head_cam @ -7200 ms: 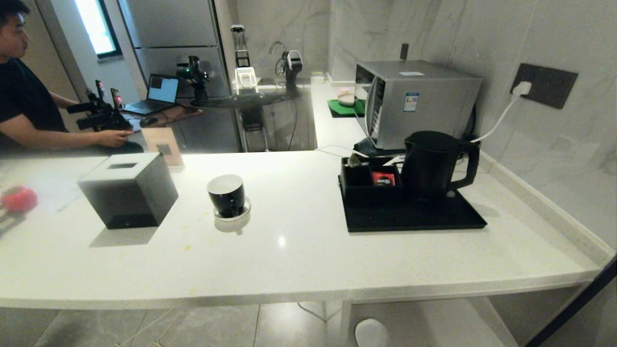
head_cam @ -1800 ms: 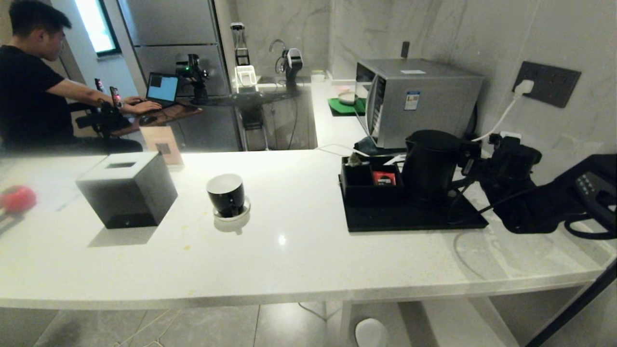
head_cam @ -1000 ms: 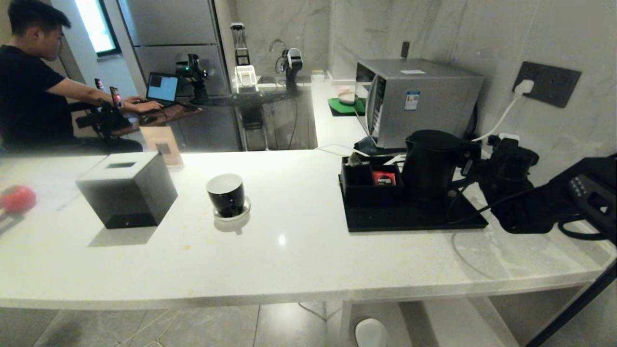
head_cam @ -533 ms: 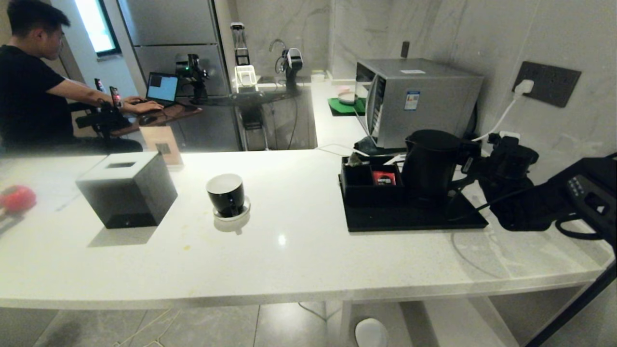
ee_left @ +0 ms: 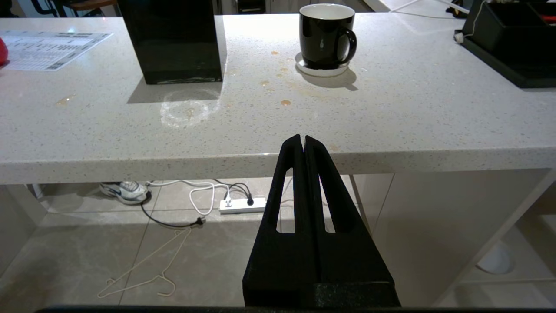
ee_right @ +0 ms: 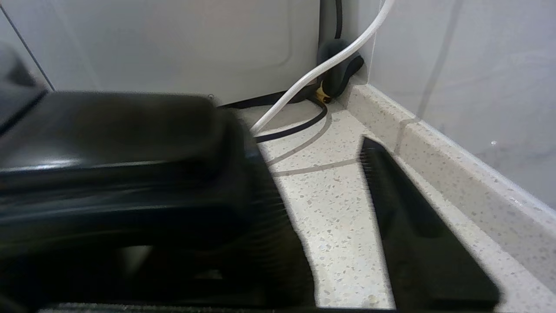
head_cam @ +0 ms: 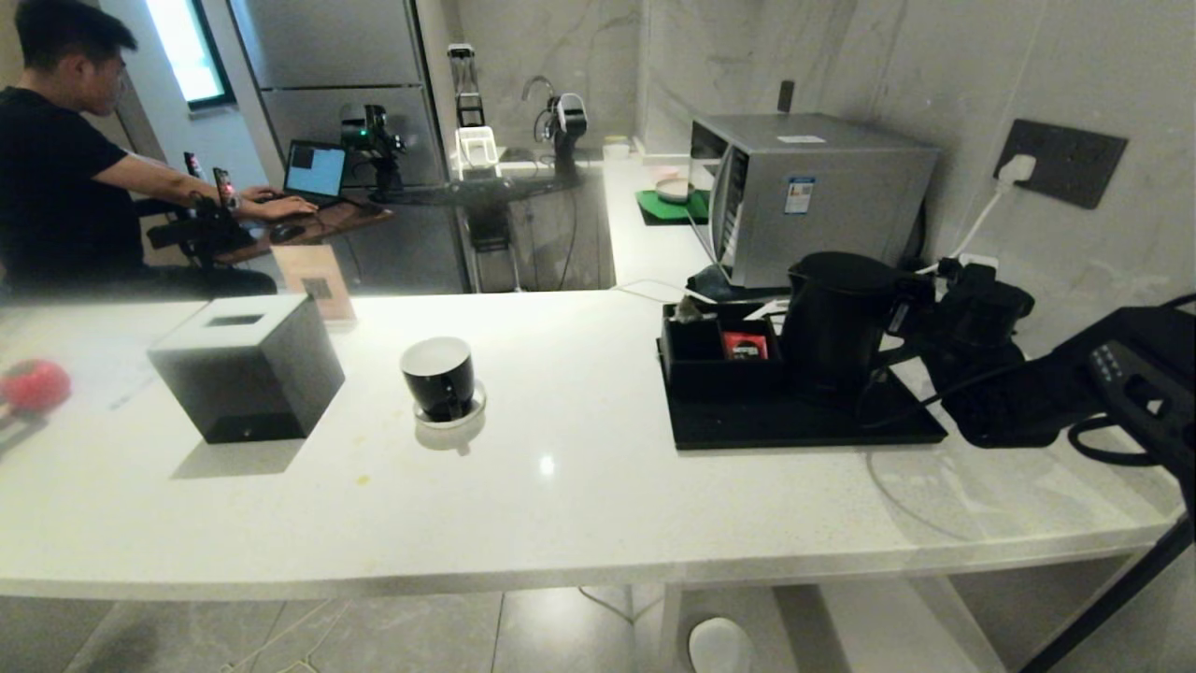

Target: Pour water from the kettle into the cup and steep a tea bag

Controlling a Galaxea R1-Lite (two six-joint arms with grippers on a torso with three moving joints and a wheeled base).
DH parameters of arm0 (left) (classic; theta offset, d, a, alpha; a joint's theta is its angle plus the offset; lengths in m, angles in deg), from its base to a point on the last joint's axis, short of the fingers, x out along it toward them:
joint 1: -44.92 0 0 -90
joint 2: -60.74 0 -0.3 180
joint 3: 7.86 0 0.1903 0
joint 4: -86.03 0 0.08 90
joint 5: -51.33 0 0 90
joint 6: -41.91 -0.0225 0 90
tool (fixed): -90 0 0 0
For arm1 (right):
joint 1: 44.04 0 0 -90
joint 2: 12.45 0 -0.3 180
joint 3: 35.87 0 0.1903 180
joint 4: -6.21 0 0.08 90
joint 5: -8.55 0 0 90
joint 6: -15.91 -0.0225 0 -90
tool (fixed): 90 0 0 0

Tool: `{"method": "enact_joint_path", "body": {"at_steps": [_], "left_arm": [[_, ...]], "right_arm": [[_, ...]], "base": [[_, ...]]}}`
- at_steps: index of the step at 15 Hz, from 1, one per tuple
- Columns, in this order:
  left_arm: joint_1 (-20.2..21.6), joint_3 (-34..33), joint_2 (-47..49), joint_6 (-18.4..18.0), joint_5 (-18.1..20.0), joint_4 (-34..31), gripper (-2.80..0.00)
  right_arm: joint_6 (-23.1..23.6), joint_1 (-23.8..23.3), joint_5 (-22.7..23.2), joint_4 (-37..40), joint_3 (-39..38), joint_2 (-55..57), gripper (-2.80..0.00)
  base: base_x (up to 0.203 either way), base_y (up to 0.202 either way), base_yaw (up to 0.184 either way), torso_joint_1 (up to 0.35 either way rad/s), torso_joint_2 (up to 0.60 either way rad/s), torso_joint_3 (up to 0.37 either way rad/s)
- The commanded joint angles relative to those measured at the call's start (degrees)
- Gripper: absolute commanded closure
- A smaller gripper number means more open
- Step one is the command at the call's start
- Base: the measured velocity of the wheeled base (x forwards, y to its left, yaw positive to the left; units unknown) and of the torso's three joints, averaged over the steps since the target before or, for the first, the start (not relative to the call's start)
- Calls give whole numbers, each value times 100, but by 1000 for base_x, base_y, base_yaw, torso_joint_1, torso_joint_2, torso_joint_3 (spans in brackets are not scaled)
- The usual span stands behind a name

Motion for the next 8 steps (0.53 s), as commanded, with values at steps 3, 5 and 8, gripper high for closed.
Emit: {"method": "enact_joint_path", "body": {"at_steps": [3,5,8], "left_arm": [[0,0,-2,2,-2,4,0],[0,0,-2,2,-2,4,0],[0,0,-2,2,-2,4,0]], "right_arm": [[-12,26,-25,-52,9,-32,0],[-12,35,-25,-52,0,-53,0],[-12,50,-18,-110,-15,-109,0]], "base": [[0,0,0,0,0,0],[0,0,0,0,0,0],[0,0,0,0,0,0]]}}
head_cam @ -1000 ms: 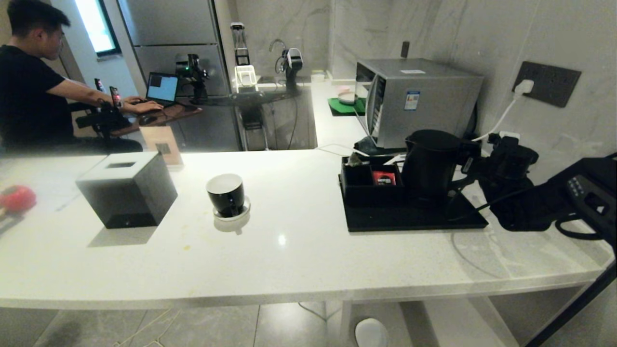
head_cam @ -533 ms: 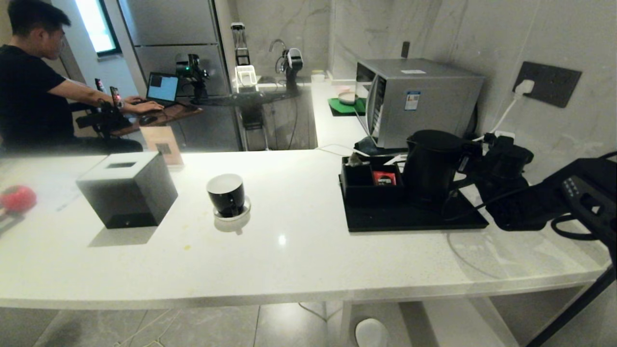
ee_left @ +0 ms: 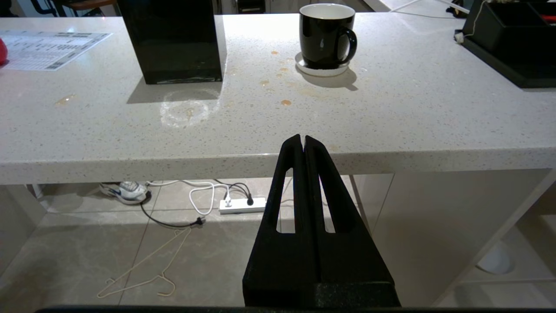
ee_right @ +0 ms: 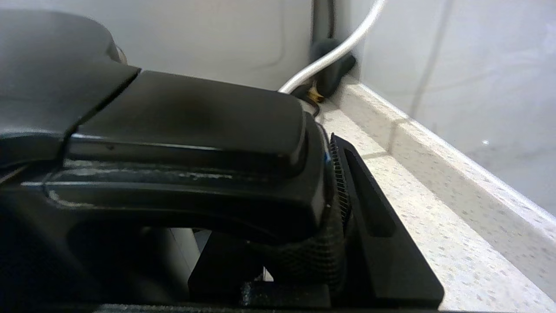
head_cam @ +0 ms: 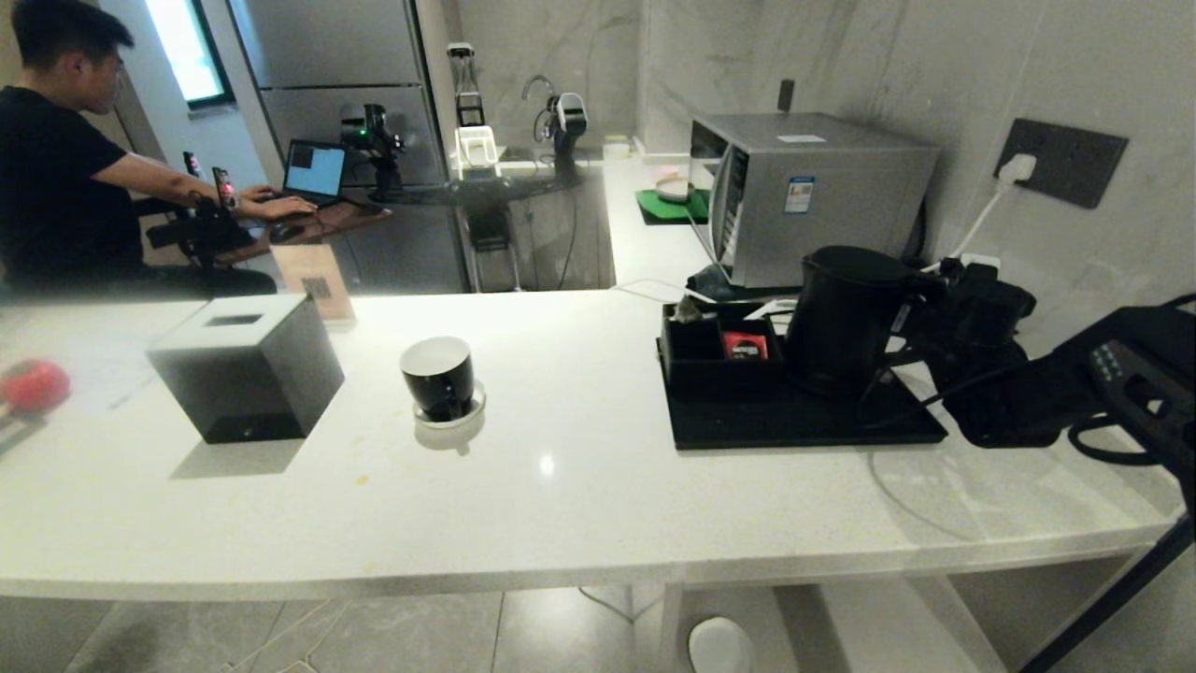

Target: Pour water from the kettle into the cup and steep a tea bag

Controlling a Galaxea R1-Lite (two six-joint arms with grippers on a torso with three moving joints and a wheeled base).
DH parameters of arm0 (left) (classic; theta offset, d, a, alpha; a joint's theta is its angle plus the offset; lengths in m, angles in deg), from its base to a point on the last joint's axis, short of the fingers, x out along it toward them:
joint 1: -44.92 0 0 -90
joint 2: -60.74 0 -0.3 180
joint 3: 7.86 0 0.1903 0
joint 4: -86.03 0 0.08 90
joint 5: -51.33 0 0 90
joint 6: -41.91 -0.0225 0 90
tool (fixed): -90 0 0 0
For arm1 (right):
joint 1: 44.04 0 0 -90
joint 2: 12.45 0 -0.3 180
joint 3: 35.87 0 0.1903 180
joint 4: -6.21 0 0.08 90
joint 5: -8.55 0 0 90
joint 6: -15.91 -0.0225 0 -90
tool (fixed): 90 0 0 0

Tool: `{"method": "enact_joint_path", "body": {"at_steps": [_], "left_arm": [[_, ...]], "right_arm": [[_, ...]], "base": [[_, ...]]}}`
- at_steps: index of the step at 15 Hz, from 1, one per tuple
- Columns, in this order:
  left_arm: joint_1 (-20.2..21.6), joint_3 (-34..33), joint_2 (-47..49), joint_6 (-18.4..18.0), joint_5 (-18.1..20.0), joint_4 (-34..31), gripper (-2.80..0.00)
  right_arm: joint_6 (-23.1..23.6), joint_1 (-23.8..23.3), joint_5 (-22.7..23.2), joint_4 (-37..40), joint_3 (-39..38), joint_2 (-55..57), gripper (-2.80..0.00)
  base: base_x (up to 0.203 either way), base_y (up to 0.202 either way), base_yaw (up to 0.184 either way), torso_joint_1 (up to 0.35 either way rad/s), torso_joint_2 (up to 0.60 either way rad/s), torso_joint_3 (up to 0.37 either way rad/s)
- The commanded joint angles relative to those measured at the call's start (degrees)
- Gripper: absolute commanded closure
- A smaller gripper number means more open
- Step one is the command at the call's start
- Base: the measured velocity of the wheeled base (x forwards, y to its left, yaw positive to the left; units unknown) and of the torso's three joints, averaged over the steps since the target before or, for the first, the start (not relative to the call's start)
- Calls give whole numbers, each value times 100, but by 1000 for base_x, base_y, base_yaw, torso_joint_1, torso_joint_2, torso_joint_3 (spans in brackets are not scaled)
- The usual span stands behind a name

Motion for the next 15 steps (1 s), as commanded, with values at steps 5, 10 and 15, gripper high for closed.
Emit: {"method": "enact_joint_path", "body": {"at_steps": [5,10,15], "left_arm": [[0,0,-2,2,-2,1,0],[0,0,-2,2,-2,1,0],[0,0,-2,2,-2,1,0]], "right_arm": [[-28,23,9,-76,-32,-238,0],[-23,84,9,-75,-147,-475,0],[-23,164,9,-66,-449,-776,0]], "base": [[0,0,0,0,0,0],[0,0,0,0,0,0],[0,0,0,0,0,0]]}}
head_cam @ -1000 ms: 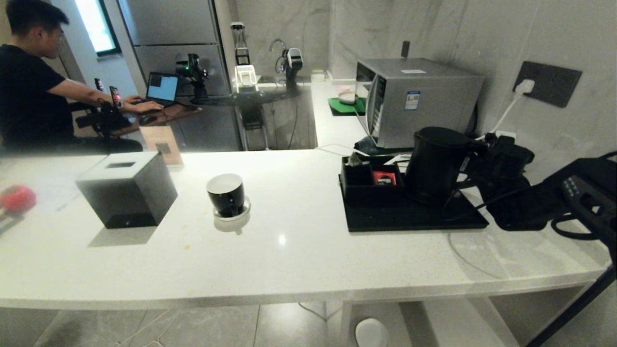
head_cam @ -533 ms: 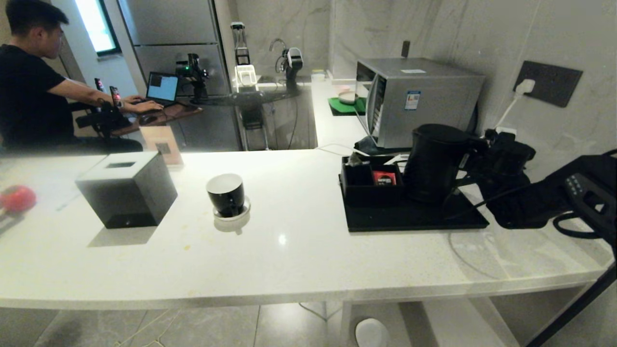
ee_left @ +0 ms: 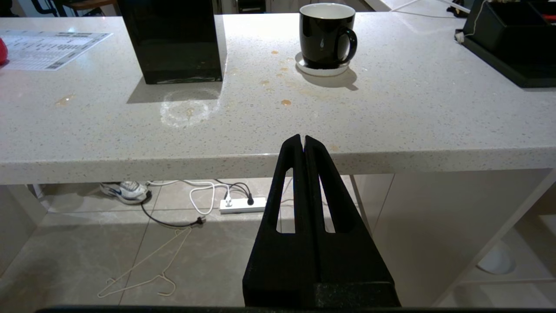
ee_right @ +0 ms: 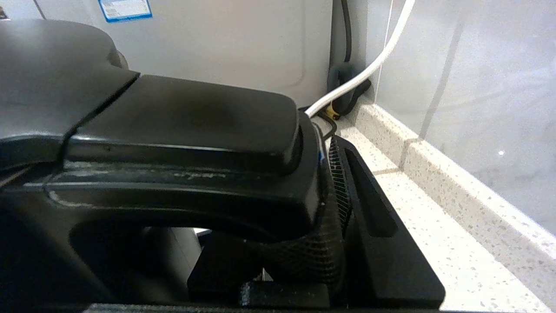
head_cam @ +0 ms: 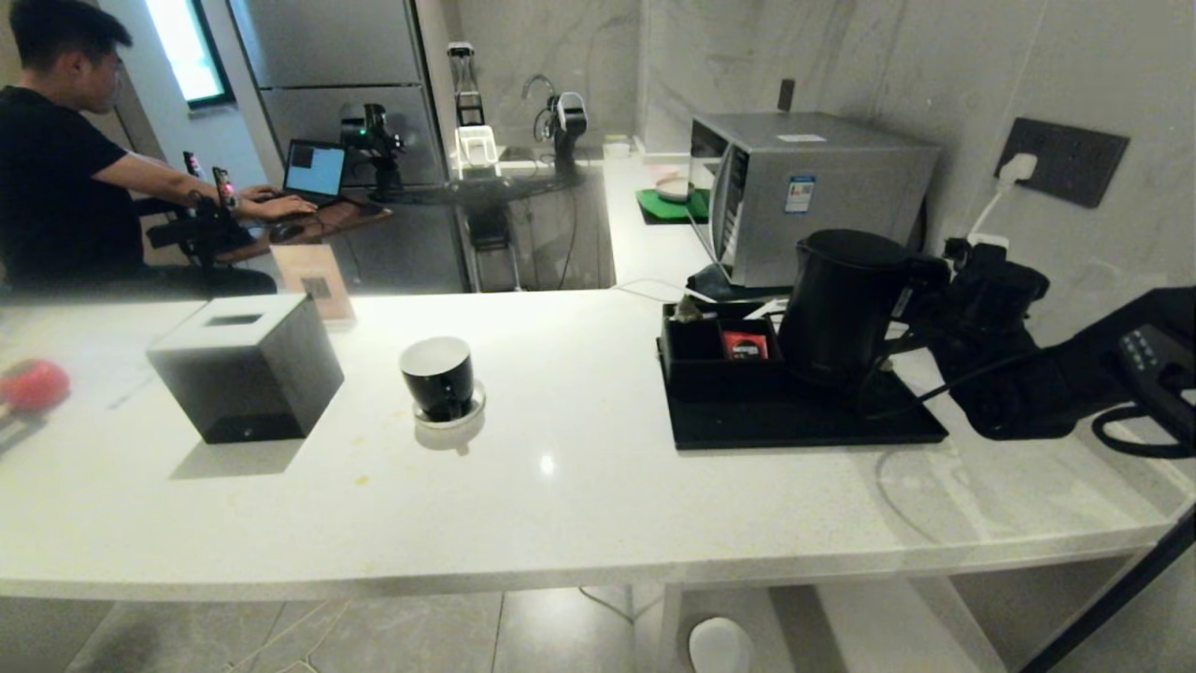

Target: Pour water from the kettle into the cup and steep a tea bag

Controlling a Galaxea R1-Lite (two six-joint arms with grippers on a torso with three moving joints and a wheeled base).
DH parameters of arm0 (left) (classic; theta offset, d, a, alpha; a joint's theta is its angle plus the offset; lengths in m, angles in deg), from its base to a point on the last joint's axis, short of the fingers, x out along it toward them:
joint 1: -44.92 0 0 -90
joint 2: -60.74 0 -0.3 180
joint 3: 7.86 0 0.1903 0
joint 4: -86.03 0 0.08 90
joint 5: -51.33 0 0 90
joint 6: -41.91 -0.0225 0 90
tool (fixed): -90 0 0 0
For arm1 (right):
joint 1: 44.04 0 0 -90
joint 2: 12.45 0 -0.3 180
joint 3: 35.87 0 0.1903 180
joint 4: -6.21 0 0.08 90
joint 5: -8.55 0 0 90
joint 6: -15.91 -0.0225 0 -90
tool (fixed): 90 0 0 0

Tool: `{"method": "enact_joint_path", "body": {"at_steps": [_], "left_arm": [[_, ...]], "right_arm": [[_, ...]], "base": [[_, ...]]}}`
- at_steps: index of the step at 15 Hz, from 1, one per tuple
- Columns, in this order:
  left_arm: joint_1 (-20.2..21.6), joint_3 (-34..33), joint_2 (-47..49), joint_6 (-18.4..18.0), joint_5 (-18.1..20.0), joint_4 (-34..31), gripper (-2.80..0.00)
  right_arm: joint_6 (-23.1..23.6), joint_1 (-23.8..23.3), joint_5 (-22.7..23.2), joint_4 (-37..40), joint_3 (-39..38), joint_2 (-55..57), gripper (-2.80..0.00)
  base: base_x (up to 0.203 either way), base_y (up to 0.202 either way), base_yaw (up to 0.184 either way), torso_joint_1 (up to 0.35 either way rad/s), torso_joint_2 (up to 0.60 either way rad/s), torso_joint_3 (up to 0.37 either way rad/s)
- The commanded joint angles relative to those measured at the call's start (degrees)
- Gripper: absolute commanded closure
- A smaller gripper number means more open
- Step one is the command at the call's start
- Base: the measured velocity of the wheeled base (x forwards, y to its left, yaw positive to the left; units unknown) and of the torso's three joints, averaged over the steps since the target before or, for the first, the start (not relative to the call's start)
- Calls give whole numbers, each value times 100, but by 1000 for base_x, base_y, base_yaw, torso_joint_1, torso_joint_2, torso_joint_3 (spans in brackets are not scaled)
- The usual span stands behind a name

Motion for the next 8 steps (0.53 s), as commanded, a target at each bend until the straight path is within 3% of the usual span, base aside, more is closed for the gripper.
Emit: {"method": "enact_joint_path", "body": {"at_steps": [1,8], "left_arm": [[0,0,-2,2,-3,3,0],[0,0,-2,2,-3,3,0]], "right_arm": [[-2,18,-13,-55,-160,-241,0],[-2,-7,-14,-28,-521,-588,0]], "base": [[0,0,0,0,0,0],[0,0,0,0,0,0]]}}
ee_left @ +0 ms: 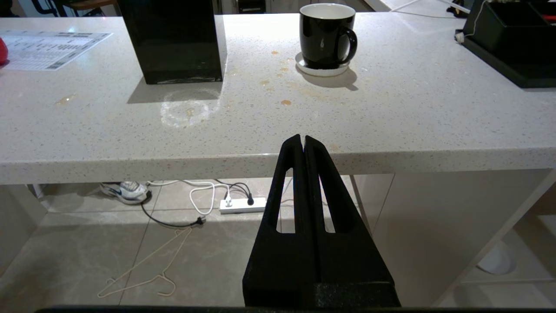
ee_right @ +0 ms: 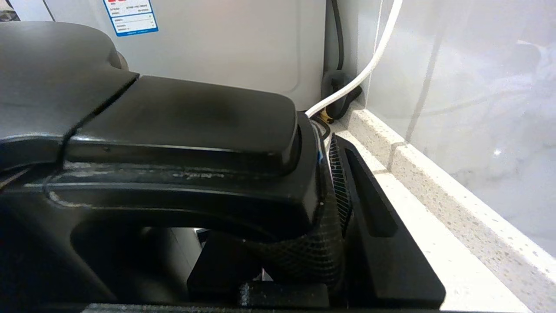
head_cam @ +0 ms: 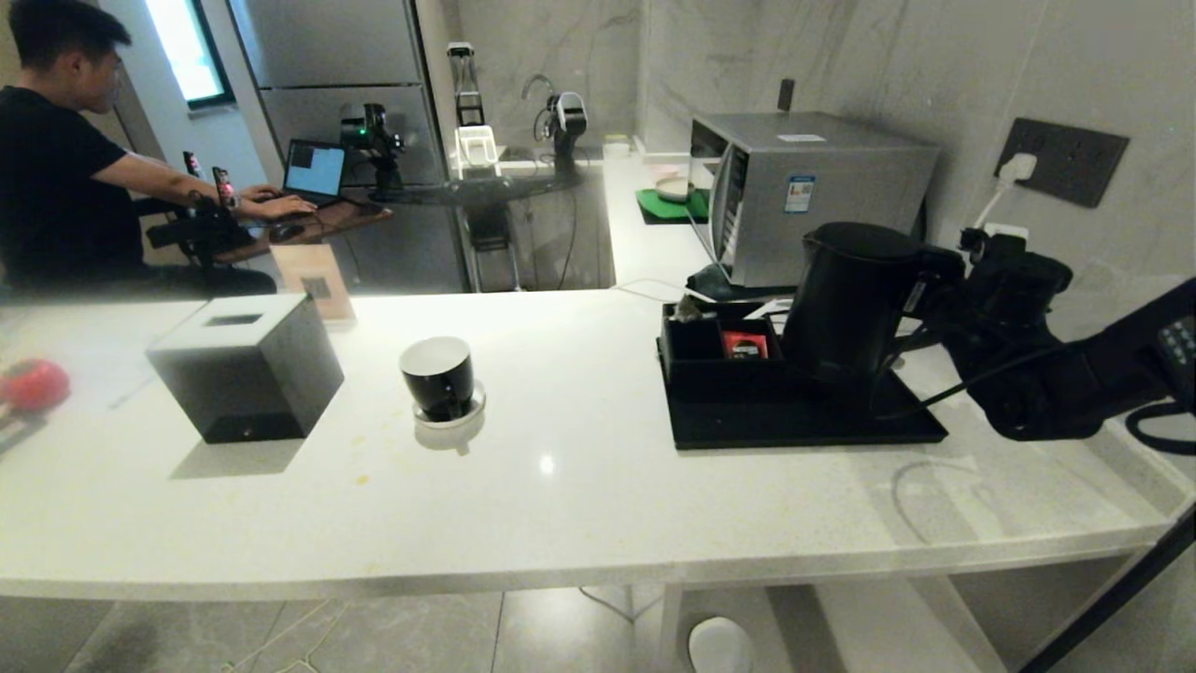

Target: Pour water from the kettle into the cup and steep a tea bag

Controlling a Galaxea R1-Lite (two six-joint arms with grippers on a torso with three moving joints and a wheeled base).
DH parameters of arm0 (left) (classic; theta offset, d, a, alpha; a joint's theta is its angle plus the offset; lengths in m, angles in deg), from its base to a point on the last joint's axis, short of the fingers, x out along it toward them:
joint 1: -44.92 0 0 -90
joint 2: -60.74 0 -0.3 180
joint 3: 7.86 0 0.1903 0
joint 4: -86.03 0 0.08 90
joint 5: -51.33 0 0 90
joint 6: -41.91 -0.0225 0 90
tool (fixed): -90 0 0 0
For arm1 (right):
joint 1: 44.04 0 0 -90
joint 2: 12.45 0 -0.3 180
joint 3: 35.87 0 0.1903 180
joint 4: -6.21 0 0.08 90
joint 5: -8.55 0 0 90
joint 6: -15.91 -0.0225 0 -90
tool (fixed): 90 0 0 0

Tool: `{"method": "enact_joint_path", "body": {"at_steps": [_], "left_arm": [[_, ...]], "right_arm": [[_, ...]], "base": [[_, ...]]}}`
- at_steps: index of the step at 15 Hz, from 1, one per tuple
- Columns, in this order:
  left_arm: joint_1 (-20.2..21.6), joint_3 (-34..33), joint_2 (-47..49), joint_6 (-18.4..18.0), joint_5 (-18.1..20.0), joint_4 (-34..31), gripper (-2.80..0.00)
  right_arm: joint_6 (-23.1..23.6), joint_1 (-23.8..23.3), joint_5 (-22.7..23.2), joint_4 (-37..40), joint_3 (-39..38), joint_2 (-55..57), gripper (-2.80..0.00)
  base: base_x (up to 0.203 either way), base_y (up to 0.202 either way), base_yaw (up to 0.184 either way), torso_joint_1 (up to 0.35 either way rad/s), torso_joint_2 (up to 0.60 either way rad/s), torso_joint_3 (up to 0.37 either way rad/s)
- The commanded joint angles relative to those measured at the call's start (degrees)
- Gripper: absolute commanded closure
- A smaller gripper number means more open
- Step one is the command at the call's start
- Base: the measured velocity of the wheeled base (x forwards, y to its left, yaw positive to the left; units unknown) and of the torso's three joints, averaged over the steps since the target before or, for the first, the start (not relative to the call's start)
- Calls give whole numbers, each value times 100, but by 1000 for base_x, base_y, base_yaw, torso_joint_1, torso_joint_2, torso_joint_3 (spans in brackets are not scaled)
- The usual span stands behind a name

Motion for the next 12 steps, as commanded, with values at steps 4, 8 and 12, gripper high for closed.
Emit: {"method": "enact_joint_path", "body": {"at_steps": [4,8,12], "left_arm": [[0,0,-2,2,-4,4,0],[0,0,-2,2,-4,4,0],[0,0,-2,2,-4,4,0]], "right_arm": [[-10,-31,0,-77,-205,-353,0],[-13,-30,2,-161,-722,-709,0],[-35,91,35,-563,-1198,-991,0]], "base": [[0,0,0,0,0,0],[0,0,0,0,0,0],[0,0,0,0,0,0]]}}
